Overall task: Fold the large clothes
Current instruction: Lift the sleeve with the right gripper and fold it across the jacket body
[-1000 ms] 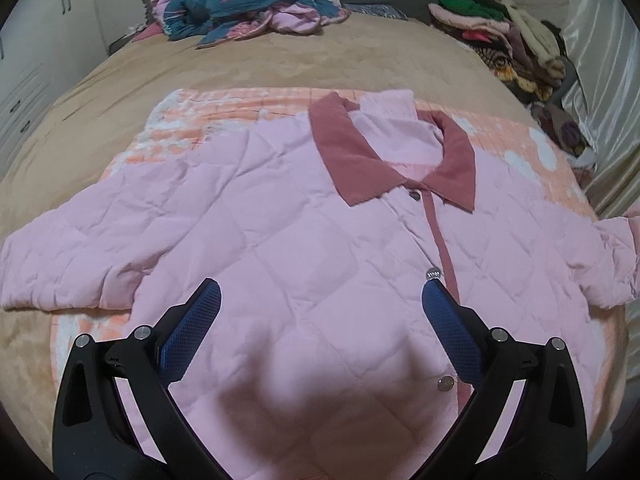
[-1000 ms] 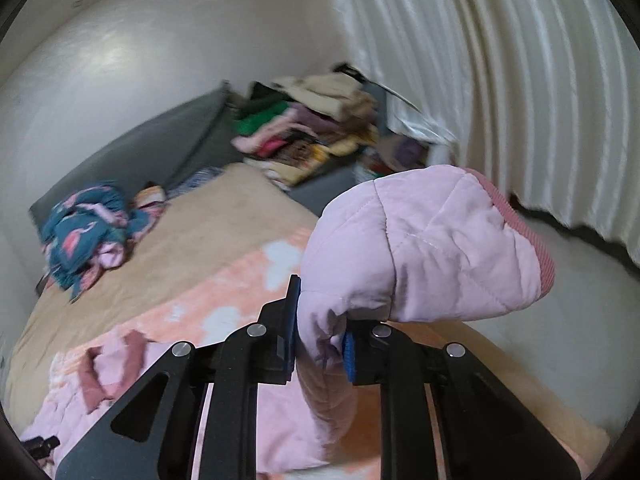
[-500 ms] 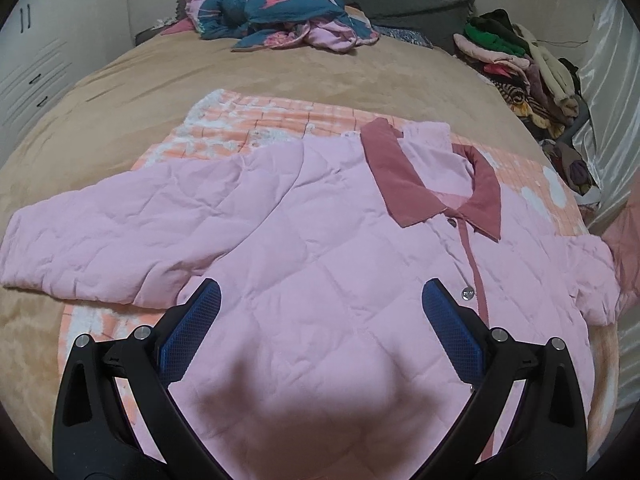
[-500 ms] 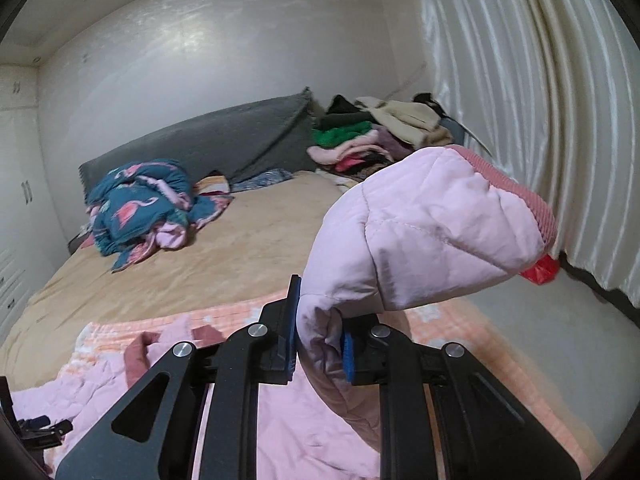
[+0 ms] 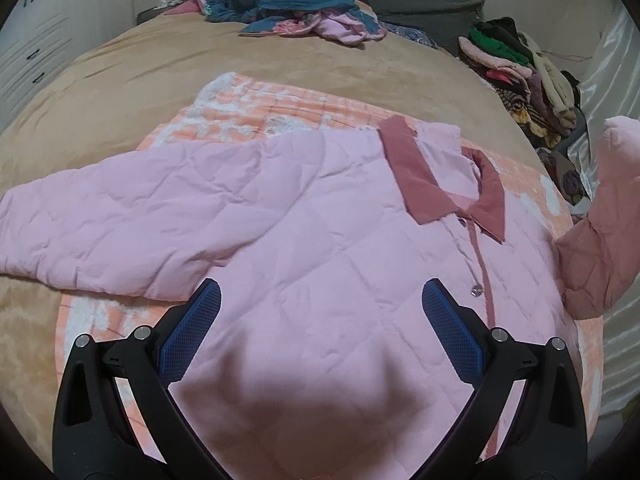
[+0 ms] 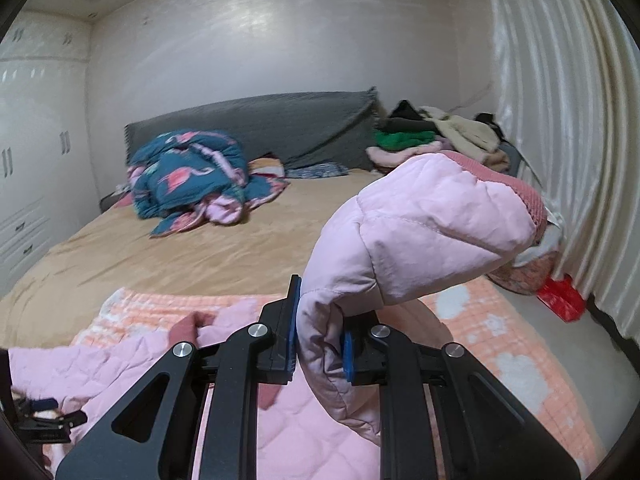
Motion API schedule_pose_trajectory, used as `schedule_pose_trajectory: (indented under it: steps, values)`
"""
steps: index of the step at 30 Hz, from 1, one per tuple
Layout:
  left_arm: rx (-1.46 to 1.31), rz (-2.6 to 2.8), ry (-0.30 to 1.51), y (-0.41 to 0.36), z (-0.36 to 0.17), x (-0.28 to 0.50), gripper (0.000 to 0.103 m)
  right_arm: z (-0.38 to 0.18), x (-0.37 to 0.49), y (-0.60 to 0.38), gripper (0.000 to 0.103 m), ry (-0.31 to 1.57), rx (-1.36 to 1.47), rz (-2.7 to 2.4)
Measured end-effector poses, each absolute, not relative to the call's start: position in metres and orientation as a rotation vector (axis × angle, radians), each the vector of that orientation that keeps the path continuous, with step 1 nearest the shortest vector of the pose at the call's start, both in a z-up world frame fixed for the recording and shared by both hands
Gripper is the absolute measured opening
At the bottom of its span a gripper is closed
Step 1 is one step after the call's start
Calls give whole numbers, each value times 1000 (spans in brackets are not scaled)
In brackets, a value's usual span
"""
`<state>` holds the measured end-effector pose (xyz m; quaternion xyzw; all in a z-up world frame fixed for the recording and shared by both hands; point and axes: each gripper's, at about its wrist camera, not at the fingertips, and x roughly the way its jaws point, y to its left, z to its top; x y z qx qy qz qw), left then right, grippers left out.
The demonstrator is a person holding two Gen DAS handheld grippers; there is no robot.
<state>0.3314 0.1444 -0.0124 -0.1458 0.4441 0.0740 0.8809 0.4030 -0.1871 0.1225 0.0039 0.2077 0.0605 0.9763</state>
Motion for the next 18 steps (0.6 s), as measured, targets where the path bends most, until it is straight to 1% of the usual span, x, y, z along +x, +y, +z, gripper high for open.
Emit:
schedule_pose_trajectory:
  steps: [6, 13, 18]
  values:
    - [-375, 200, 894, 176, -12, 325, 94, 96, 403, -127, 16, 449, -90, 207]
    - [-429, 239, 902, 206, -18, 323, 94, 47, 404, -67, 16, 541, -167, 313]
    - [-447, 246, 910, 214, -23, 322, 94, 6, 400, -36, 19, 618, -194, 378]
